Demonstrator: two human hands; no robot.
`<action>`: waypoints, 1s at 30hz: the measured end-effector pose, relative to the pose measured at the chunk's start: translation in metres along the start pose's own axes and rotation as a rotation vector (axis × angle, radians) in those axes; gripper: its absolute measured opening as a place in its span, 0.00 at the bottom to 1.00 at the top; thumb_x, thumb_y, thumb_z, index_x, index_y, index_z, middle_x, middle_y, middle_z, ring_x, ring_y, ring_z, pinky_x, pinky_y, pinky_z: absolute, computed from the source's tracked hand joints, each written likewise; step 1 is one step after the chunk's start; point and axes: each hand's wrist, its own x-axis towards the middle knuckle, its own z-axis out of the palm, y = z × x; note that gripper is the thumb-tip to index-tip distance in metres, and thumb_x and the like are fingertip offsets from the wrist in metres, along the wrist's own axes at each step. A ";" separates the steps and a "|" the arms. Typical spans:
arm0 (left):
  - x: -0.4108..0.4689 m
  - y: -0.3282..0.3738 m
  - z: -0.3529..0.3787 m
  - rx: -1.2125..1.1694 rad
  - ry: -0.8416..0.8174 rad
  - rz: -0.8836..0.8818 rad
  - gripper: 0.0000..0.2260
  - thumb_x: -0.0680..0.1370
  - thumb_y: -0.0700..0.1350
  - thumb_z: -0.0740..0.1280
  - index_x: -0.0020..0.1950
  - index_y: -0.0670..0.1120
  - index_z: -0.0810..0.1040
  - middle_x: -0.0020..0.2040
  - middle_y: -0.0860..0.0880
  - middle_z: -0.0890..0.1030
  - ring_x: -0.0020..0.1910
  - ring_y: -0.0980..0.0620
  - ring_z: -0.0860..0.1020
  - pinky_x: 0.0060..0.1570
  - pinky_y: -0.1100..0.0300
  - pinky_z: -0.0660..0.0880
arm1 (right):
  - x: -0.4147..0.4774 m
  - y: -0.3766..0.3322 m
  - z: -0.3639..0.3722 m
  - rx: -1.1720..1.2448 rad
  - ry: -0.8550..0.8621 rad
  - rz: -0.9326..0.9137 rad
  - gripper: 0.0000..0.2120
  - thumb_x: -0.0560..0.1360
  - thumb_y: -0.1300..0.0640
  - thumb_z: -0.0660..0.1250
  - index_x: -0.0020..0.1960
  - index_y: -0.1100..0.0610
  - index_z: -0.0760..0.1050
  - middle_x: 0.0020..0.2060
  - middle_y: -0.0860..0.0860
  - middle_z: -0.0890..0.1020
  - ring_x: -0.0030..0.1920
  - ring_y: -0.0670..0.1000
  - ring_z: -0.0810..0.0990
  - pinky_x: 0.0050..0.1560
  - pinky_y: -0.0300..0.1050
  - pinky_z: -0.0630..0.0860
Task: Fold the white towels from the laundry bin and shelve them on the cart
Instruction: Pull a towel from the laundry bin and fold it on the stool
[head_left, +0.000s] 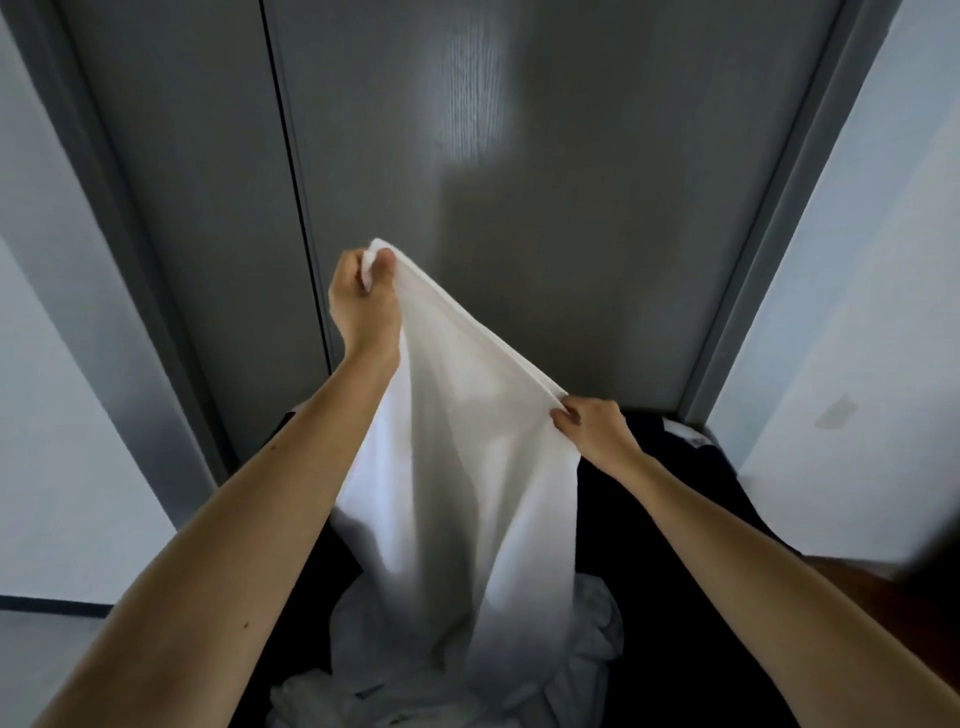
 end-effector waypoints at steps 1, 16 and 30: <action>0.002 -0.001 -0.001 -0.034 0.013 -0.022 0.16 0.78 0.41 0.63 0.32 0.48 0.62 0.31 0.54 0.63 0.30 0.58 0.62 0.34 0.64 0.62 | -0.002 0.003 0.005 0.026 0.036 0.033 0.11 0.79 0.53 0.60 0.43 0.59 0.75 0.39 0.57 0.78 0.45 0.59 0.77 0.47 0.48 0.70; -0.053 -0.025 -0.005 0.933 -0.863 0.072 0.37 0.68 0.61 0.72 0.72 0.51 0.64 0.66 0.50 0.73 0.66 0.49 0.70 0.60 0.58 0.66 | 0.021 -0.059 -0.020 0.072 0.058 -0.422 0.08 0.78 0.67 0.58 0.48 0.68 0.76 0.43 0.58 0.81 0.45 0.56 0.77 0.42 0.35 0.64; -0.067 -0.037 0.018 0.828 -0.729 0.023 0.12 0.76 0.45 0.60 0.33 0.46 0.71 0.30 0.52 0.72 0.35 0.49 0.71 0.30 0.63 0.66 | 0.004 -0.049 -0.030 0.121 -0.002 -0.440 0.11 0.78 0.58 0.63 0.40 0.63 0.74 0.32 0.49 0.73 0.34 0.46 0.69 0.36 0.31 0.65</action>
